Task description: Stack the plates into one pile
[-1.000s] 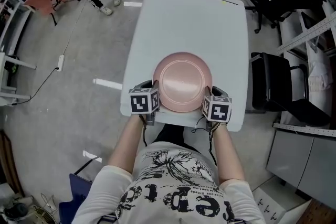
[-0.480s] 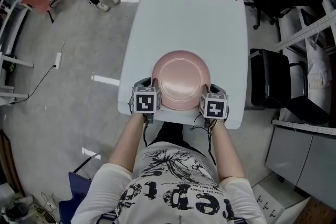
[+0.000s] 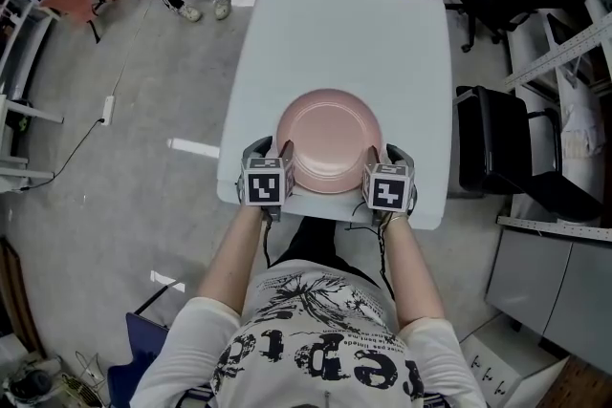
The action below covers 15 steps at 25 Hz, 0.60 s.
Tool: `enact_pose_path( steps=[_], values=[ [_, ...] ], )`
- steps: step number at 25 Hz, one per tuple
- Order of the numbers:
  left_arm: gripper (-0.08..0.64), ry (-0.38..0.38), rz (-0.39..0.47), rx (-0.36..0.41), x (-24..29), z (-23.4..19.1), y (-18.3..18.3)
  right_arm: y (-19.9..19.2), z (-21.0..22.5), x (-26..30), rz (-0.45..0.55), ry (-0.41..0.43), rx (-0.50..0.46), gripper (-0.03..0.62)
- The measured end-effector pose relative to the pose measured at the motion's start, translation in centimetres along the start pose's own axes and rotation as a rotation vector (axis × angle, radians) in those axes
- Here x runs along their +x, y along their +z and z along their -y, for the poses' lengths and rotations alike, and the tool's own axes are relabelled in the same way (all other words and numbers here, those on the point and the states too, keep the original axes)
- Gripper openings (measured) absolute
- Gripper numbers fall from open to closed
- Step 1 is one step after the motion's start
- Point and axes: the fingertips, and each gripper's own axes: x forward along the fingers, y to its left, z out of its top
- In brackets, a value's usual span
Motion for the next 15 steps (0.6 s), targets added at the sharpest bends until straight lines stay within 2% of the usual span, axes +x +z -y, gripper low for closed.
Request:
enact_pose_path(
  steps=[2, 4, 6, 10, 15],
  values=[
    [0.186, -0.006, 0.014, -0.01, -0.4, 0.0, 0.0, 0.1, -0.2, -0.5, 0.007, 0.003, -0.021, 0.14],
    [0.175, -0.017, 0.013, -0.009, -0.7, 0.0, -0.2, 0.3, -0.4, -1.1, 0.006, 0.0, -0.058, 0.07],
    [0.112, -0.01, 0.023, 0.004, -1.2, -0.1, 0.0, 0.8, -0.3, -1.8, 0.025, -0.008, -0.087, 0.008],
    [0.002, -0.003, 0.092, 0.034, -3.1, 0.2, 1.6, 1.9, -0.7, -3.3, 0.103, 0.016, -0.088, 0.008],
    [0.002, -0.082, 0.159, 0.072, -5.5, 2.3, 2.9, 3.9, -1.6, -7.1, 0.268, 0.09, -0.074, 0.006]
  ],
)
